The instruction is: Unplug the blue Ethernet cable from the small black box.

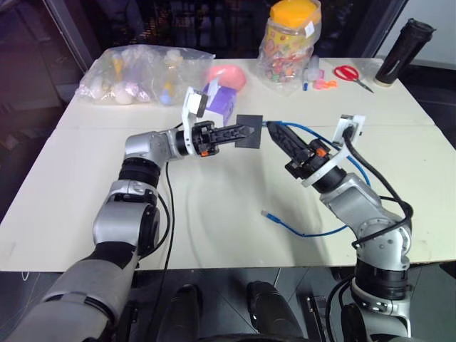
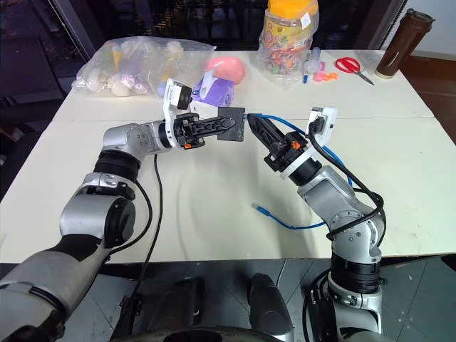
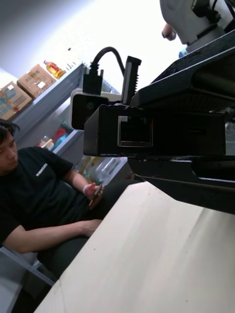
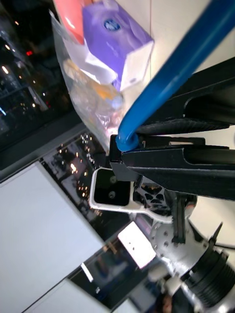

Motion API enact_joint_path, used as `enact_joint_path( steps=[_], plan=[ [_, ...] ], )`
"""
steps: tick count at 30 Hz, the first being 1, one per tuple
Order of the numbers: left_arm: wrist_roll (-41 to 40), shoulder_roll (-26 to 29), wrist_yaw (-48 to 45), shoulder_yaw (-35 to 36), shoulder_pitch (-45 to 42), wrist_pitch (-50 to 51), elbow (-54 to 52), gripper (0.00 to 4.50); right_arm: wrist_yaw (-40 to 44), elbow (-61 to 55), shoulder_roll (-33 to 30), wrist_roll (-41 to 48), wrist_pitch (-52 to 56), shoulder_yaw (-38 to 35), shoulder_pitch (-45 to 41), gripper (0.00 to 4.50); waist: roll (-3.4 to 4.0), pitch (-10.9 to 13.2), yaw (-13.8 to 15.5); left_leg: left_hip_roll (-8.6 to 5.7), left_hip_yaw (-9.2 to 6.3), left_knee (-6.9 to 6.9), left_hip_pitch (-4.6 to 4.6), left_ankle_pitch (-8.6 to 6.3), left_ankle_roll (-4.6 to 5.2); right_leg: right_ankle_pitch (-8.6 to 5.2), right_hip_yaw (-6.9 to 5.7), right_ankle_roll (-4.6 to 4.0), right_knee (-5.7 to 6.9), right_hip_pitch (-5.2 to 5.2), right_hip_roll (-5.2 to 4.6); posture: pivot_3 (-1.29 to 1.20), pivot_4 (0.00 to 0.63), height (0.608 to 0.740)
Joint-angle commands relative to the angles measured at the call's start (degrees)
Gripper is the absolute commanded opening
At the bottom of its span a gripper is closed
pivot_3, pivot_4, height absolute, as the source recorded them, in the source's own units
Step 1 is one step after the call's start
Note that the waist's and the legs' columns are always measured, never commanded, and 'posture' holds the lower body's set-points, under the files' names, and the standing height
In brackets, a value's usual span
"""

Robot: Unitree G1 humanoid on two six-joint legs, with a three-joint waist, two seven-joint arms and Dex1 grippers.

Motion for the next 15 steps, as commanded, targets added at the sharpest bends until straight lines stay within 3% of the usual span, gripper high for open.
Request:
enact_joint_path(
  steps=[1, 2, 5, 15],
  plan=[
    [-2.21, 0.99, 0.39, 1.86, -1.92, -0.78, -1.07, 0.50, -1.24, -0.69, 0.75, 6.34, -1.08, -3.02, -0.86, 0.83, 0.00, 0.00, 0.01, 0.00, 0.00, 0.00, 0.00, 0.00, 0.00, 0.00, 0.00, 0.00, 0.00, 0.00, 0.00, 0.00, 0.150, 0.739],
    [-2.74, 0.69, 0.30, 2.00, -2.00, -0.49, -1.39, 0.50, -1.50, -0.55, 0.89, 7.99, -0.91, -3.05, -1.22, 1.13, 0.00, 0.00, 0.00, 0.00, 0.00, 0.00, 0.00, 0.00, 0.00, 0.00, 0.00, 0.00, 0.00, 0.00, 0.00, 0.00, 0.150, 0.739],
    [-4.19, 0.06, 0.71, 2.79, -2.23, 0.57, -1.61, 0.50, -2.55, -0.32, 1.18, 11.54, -0.75, -3.13, -1.69, 2.57, 0.00, 0.00, 0.00, 0.00, 0.00, 0.00, -0.01, 0.00, 0.00, 0.00, 0.00, 0.00, -0.01, 0.00, -0.01, 0.00, 0.150, 0.739],
    [-5.01, -0.73, 0.34, 1.27, -1.27, 2.03, -3.55, 0.50, -4.15, -0.37, 0.65, 13.44, -1.54, -1.79, -1.63, 2.57, 0.00, 0.00, -0.02, 0.00, 0.00, -0.01, -0.01, 0.00, 0.00, 0.00, 0.00, 0.00, -0.02, 0.00, 0.00, 0.00, 0.150, 0.739]
  ],
)
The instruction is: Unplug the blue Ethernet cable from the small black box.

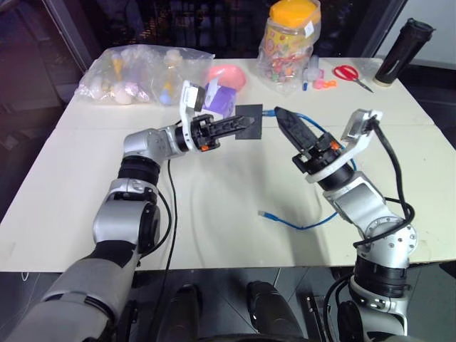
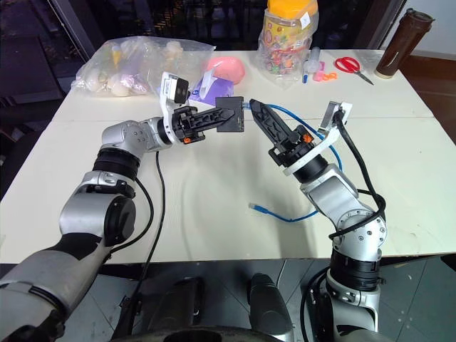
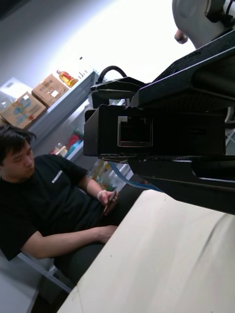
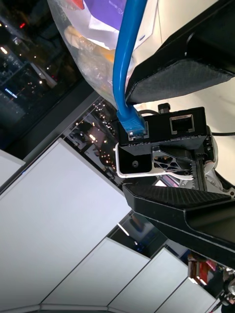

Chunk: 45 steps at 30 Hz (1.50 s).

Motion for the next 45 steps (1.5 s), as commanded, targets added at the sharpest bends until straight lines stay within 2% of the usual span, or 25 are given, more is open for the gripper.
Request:
enact_joint_path(
  steps=[1, 9, 12, 15, 16, 27, 30, 33, 43, 44, 45],
  plan=[
    [-1.66, -0.49, -0.79, -0.65, -0.34, 0.81, -3.64, 0.50, -0.20, -1.08, -0.34, 0.35, -1.23, 0.45, -0.79, 2.57, 0.00, 0.00, 0.00, 0.00, 0.00, 0.00, 0.00, 0.00, 0.00, 0.00, 0.00, 0.00, 0.00, 0.00, 0.00, 0.00, 0.150, 0.739],
    [-2.35, -0.95, -0.46, -1.69, 1.24, 2.23, -6.74, 0.50, -0.51, 0.26, -0.37, -1.98, -2.97, 0.90, -1.20, 2.57, 0.00, 0.00, -0.01, 0.00, 0.00, 0.00, -0.01, 0.00, 0.00, 0.00, 0.01, 0.00, -0.02, 0.00, 0.00, 0.00, 0.150, 0.739],
    [-2.52, -0.89, -0.28, -1.79, 1.33, 2.29, -6.90, 0.50, -0.54, 0.37, -0.36, -2.59, -3.28, 1.09, -1.14, 1.76, 0.00, 0.00, 0.00, 0.00, 0.00, -0.01, -0.01, 0.00, 0.00, 0.00, 0.00, 0.00, -0.02, -0.01, 0.00, 0.00, 0.150, 0.739],
    [-2.63, -0.92, -0.01, -1.78, 1.21, 2.14, -6.71, 0.50, -0.34, 0.60, -0.45, -2.99, -3.38, 1.50, -1.19, 0.34, 0.00, 0.00, -0.03, 0.00, 0.01, -0.01, -0.01, 0.00, 0.00, 0.00, 0.01, 0.00, -0.04, -0.01, 0.00, 0.00, 0.150, 0.739],
    [-2.66, -0.93, 0.11, -1.79, 1.20, 2.08, -6.71, 0.50, -0.29, 0.53, -0.51, -2.99, -3.20, 1.76, -1.13, 0.07, 0.00, 0.00, 0.00, 0.00, 0.02, -0.01, -0.01, 0.00, 0.00, 0.00, 0.01, 0.00, -0.04, -0.01, 0.00, 0.00, 0.150, 0.739],
    [-2.66, -1.18, 1.09, -1.28, 0.60, 1.03, -5.55, 0.50, 0.59, 0.33, -0.51, -4.30, -3.09, 3.23, -0.57, 0.07, 0.00, 0.00, 0.01, 0.00, 0.01, -0.02, -0.02, 0.00, 0.00, 0.00, 0.01, 0.00, -0.07, -0.01, 0.00, 0.00, 0.150, 0.739],
    [-2.63, -1.10, 1.13, -1.25, 0.48, 0.75, -5.16, 0.50, 0.68, 0.40, -0.25, -4.42, -3.56, 3.09, -0.62, 1.14, 0.00, 0.00, 0.01, 0.00, 0.01, -0.02, -0.03, 0.00, 0.00, 0.00, 0.00, 0.00, -0.07, -0.02, 0.00, 0.00, 0.150, 0.739],
    [-2.61, -1.09, 1.16, -1.27, 0.46, 0.59, -5.03, 0.50, 0.71, 0.54, -0.26, -4.05, -3.69, 2.96, -0.60, 2.57, 0.00, 0.00, 0.00, 0.00, 0.01, -0.02, -0.03, 0.00, 0.00, 0.00, 0.01, 0.00, -0.07, -0.02, 0.00, 0.00, 0.150, 0.739],
    [-2.57, -0.88, 1.29, -1.07, 0.42, 0.33, -4.80, 0.50, 0.66, 1.26, -0.33, -4.13, -3.97, 2.60, -0.54, 2.57, 0.00, 0.00, 0.00, 0.00, 0.01, -0.04, -0.03, 0.00, 0.00, 0.00, 0.01, 0.00, -0.08, -0.02, 0.00, 0.00, 0.150, 0.739],
    [-2.60, -0.98, 1.42, -1.00, 0.38, 0.27, -4.76, 0.50, 0.80, 1.32, -0.30, -4.40, -3.95, 2.83, -0.59, 2.07, 0.00, 0.00, 0.00, 0.00, 0.01, -0.04, -0.03, 0.00, 0.00, 0.00, 0.01, 0.00, -0.09, -0.02, 0.00, 0.00, 0.150, 0.739],
    [-2.62, -1.07, 1.52, -0.95, 0.35, 0.18, -4.73, 0.50, 0.94, 1.35, -0.27, -4.62, -3.90, 3.07, -0.63, 1.79, 0.00, 0.00, 0.00, 0.00, 0.01, -0.04, -0.03, 0.00, 0.00, 0.00, 0.00, 0.00, -0.09, -0.02, 0.00, 0.00, 0.150, 0.739]
  ],
)
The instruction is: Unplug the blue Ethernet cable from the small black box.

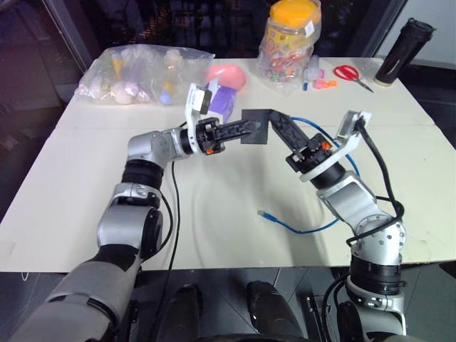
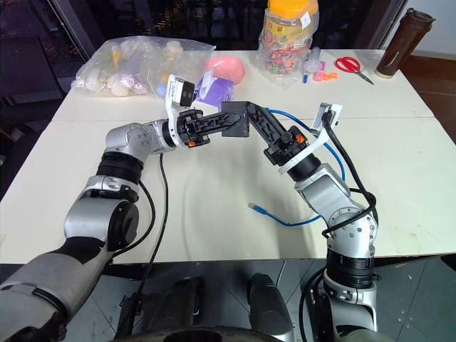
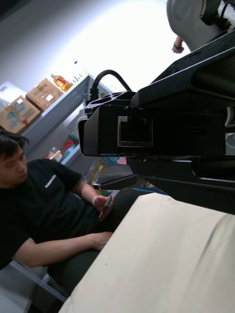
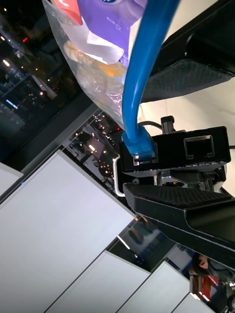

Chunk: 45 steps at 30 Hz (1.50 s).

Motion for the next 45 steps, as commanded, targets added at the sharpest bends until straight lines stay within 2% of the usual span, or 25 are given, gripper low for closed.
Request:
enact_joint_path(
  steps=[1, 3, 4, 12, 19, 24, 25, 27, 29, 33, 34, 36, 37, 39, 40, 42, 45],
  plan=[
    [-1.29, -0.12, 0.22, 0.70, -1.65, -1.02, -0.56, 0.50, 0.80, -0.56, -0.10, -0.49, -0.53, 0.13, -0.49, 1.32, 0.00, 0.00, -0.01, 0.00, 0.00, 0.00, 0.00, 0.00, 0.00, 0.00, 0.00, 0.00, 0.00, 0.00, 0.00, 0.00, 0.150, 0.739],
    [-1.45, -0.17, 0.44, 0.78, -1.63, -1.03, -0.62, 0.50, 0.94, -0.60, -0.02, -0.73, -0.51, 0.48, -0.30, 0.23, 0.00, 0.00, 0.00, 0.00, 0.00, -0.01, 0.00, 0.00, 0.00, 0.00, 0.00, 0.00, 0.00, -0.01, 0.00, 0.00, 0.150, 0.739],
    [-1.49, -0.18, 0.53, 0.82, -1.66, -1.11, -0.55, 0.50, 1.03, -0.55, 0.03, -0.97, -0.53, 0.69, -0.25, 0.04, 0.00, 0.00, 0.00, 0.00, 0.00, -0.01, -0.01, 0.00, 0.00, 0.00, 0.00, 0.00, 0.00, -0.01, 0.00, 0.00, 0.150, 0.739],
    [-1.42, 0.31, 1.96, 1.82, -2.45, -2.85, 1.32, 0.50, 0.83, 0.43, 0.83, -2.90, -0.77, 1.28, 0.28, 0.04, 0.00, 0.00, -0.01, 0.00, 0.00, -0.01, -0.01, 0.00, 0.00, 0.00, 0.00, 0.00, 0.00, -0.02, 0.00, 0.00, 0.150, 0.739],
    [-0.88, 5.40, 2.62, 3.62, -3.84, -4.93, 5.18, 0.50, -0.17, 6.14, -5.06, -2.04, -3.41, -8.94, 0.24, 0.04, -0.03, 0.02, 0.00, 0.00, 0.01, 0.00, -0.04, 0.00, 0.00, 0.00, 0.00, 0.00, -0.03, -0.03, 0.00, 0.00, 0.150, 0.739],
    [0.28, 5.97, 5.46, 4.15, -4.36, -7.52, 7.50, 0.50, -0.24, 9.36, -6.89, -1.25, -3.18, -12.46, -0.81, 0.04, -0.01, 0.02, 0.11, 0.00, 0.03, -0.21, 0.02, 0.00, 0.00, 0.00, 0.00, 0.00, -0.04, -0.06, -0.01, 0.00, 0.150, 0.739],
    [0.97, 5.48, 7.39, 4.28, -4.37, -9.73, 7.95, 0.50, -0.46, 9.98, -7.29, -2.38, -3.15, -12.57, -0.93, 0.04, -0.01, 0.02, 0.16, 0.00, 0.02, -0.24, 0.03, 0.00, 0.00, 0.00, 0.00, 0.00, -0.04, -0.05, -0.01, 0.00, 0.150, 0.739],
    [7.84, 1.85, 18.02, 1.39, -2.55, -24.98, 7.54, 0.50, -5.39, 15.82, -9.82, -10.36, -1.98, -10.40, -1.93, 0.04, -0.01, 0.01, 0.29, 0.00, 0.02, -0.24, 0.01, 0.00, 0.00, 0.00, -0.01, 0.00, -0.05, -0.06, -0.01, 0.00, 0.150, 0.739],
    [14.07, -1.12, 23.79, -2.46, -0.31, -37.24, 6.50, 0.50, -8.87, 21.28, -12.76, -19.25, -0.12, -6.14, -2.57, 0.04, -0.03, 0.01, 0.55, -0.06, 0.10, -0.19, 0.00, 0.00, 0.00, 0.01, 0.03, 0.01, -0.10, -0.05, -0.14, 0.00, 0.150, 0.739],
    [16.58, -4.58, 28.17, -3.56, 1.17, -45.84, 7.09, 0.50, -9.03, 26.21, -14.13, -26.98, 1.27, -2.68, -3.53, 0.04, -0.03, 0.01, 0.48, -0.09, 0.21, -0.28, -0.06, 0.00, 0.00, 0.01, 0.16, 0.01, -0.14, -0.20, -0.15, 0.00, 0.150, 0.739],
    [16.83, -5.10, 28.83, -3.55, 1.31, -46.93, 7.47, 0.50, -8.85, 27.01, -14.07, -28.24, 1.57, -2.48, -3.78, 0.86, -0.03, 0.01, 0.41, -0.09, 0.21, -0.31, -0.15, 0.00, 0.00, 0.01, 0.17, 0.01, -0.11, -0.31, -0.12, 0.00, 0.150, 0.739],
    [17.55, -6.04, 30.27, -3.74, 1.74, -48.91, 8.39, 0.50, -6.79, 26.98, -14.66, -31.34, 1.50, -0.77, -3.74, 1.44, -0.02, 0.00, 0.14, -0.08, 0.20, -0.31, -0.27, 0.00, 0.00, 0.01, 0.17, 0.02, -0.07, -0.45, -0.10, 0.00, 0.150, 0.739],
    [17.98, -6.60, 31.40, -3.78, 2.01, -50.01, 9.00, 0.50, -6.19, 26.41, -14.91, -32.74, 1.36, -0.21, -3.56, 2.04, 0.00, -0.01, 0.04, -0.08, 0.20, -0.31, -0.27, 0.00, 0.00, 0.01, 0.17, 0.02, -0.07, -0.44, -0.10, 0.00, 0.150, 0.739],
    [19.12, -7.36, 33.45, -4.14, 2.42, -52.31, 10.11, 0.50, -4.76, 25.07, -15.36, -34.51, 1.83, 0.47, -2.86, 2.88, 0.00, -0.01, 0.17, -0.08, 0.20, -0.29, -0.23, 0.00, 0.00, 0.01, 0.16, 0.03, -0.09, -0.38, -0.10, 0.00, 0.150, 0.739],
    [19.64, -7.61, 34.12, -4.36, 2.54, -53.31, 10.60, 0.50, -4.28, 24.35, -15.72, -35.45, 2.29, 0.91, -2.34, 3.52, 0.00, -0.01, 0.19, -0.08, 0.20, -0.27, -0.23, 0.00, 0.00, 0.01, 0.16, 0.03, -0.09, -0.37, -0.10, 0.00, 0.150, 0.739],
    [20.68, -8.18, 35.59, -4.79, 2.72, -55.27, 11.58, 0.50, -2.84, 22.01, -16.73, -37.25, 3.47, 2.26, -0.92, 4.46, 0.00, -0.01, 0.24, -0.09, 0.19, -0.23, -0.22, 0.00, 0.01, 0.01, 0.16, 0.05, -0.09, -0.32, -0.09, 0.00, 0.150, 0.739],
    [22.01, -9.54, 38.57, -5.24, 3.12, -57.40, 13.37, 0.50, -1.20, 15.96, -17.87, -37.67, 7.33, 3.70, 2.08, 4.46, 0.00, -0.01, 0.47, -0.10, 0.17, -0.20, -0.24, 0.00, 0.00, 0.02, 0.15, 0.08, -0.14, -0.29, -0.09, 0.00, 0.150, 0.739]
  ],
)
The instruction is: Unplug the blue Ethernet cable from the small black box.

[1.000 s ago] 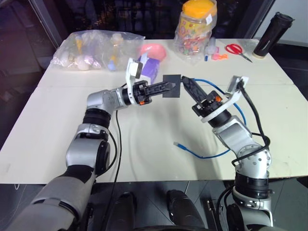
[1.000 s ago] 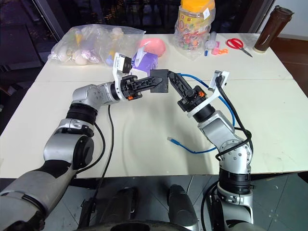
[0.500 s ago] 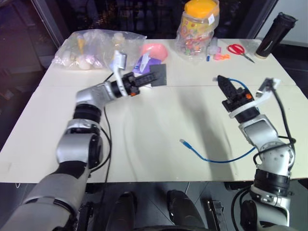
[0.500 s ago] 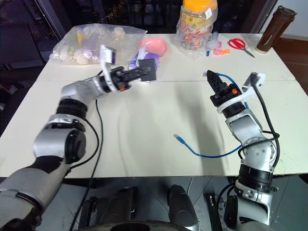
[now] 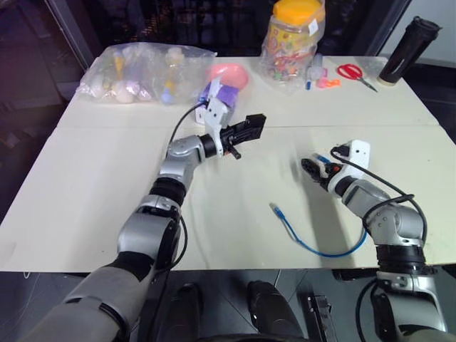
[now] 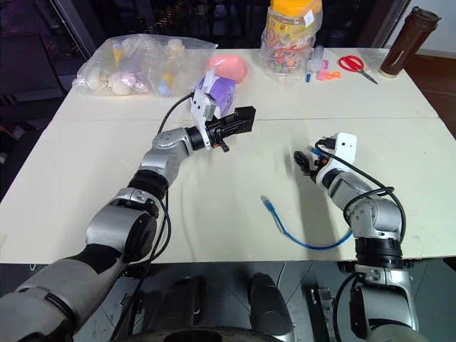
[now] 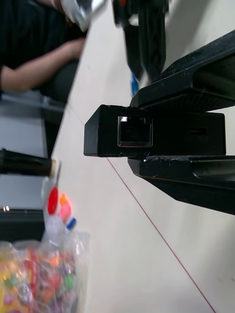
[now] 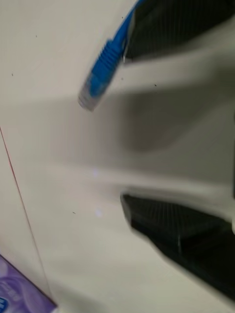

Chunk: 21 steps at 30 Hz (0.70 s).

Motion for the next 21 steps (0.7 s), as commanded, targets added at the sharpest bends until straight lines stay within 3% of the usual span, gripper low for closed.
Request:
enact_joint_path(
  steps=[1, 9, 11, 18, 21],
  plan=[
    [2.23, -1.30, 3.42, -1.01, 0.19, -3.80, 0.95, 0.50, 2.09, -8.38, -1.48, -0.56, 4.02, 1.09, 2.49, 4.46, 0.00, 0.00, -0.03, 0.00, 0.01, 0.01, 0.00, 0.00, 0.00, 0.00, 0.00, 0.00, -0.01, 0.00, 0.00, 0.00, 0.150, 0.739],
    [7.27, -3.07, 9.13, -3.61, 3.78, -10.03, 5.95, 0.50, 2.50, -18.21, 0.54, -0.20, 5.61, -2.88, 6.55, 4.46, -0.01, 0.00, -0.27, 0.00, -0.01, 0.03, 0.06, 0.00, 0.00, 0.00, 0.01, 0.01, 0.03, 0.02, 0.02, 0.00, 0.150, 0.739],
    [8.34, -3.20, 10.30, -4.05, 4.11, -10.75, 6.84, 1.56, 2.34, -18.49, 0.87, -0.61, 5.59, -3.75, 6.51, 4.50, -0.01, 0.00, -0.19, 0.00, -0.03, 0.19, 0.06, 0.00, 0.00, 0.01, 0.00, 0.01, 0.04, 0.10, 0.03, 0.00, 0.150, 0.739],
    [8.32, -1.54, 8.33, -3.91, 5.16, -9.90, 5.39, 4.45, 3.00, -19.16, 1.28, -2.02, 5.59, -4.77, 7.48, 4.50, -0.01, 0.00, -0.24, 0.00, -0.02, 0.34, 0.06, 0.00, 0.00, 0.04, 0.01, 0.07, 0.02, 0.20, 0.03, 0.00, 0.150, 0.739],
    [5.88, 0.69, 3.66, -3.32, 7.22, -5.33, -0.96, 4.48, 3.75, -20.32, 0.88, -2.29, 5.49, -5.24, 8.61, 4.50, 0.00, 0.00, -0.41, 0.00, -0.03, 0.29, 0.08, 0.00, 0.00, 0.04, 0.01, 0.07, 0.04, 0.19, 0.03, 0.00, 0.150, 0.739]
  ],
)
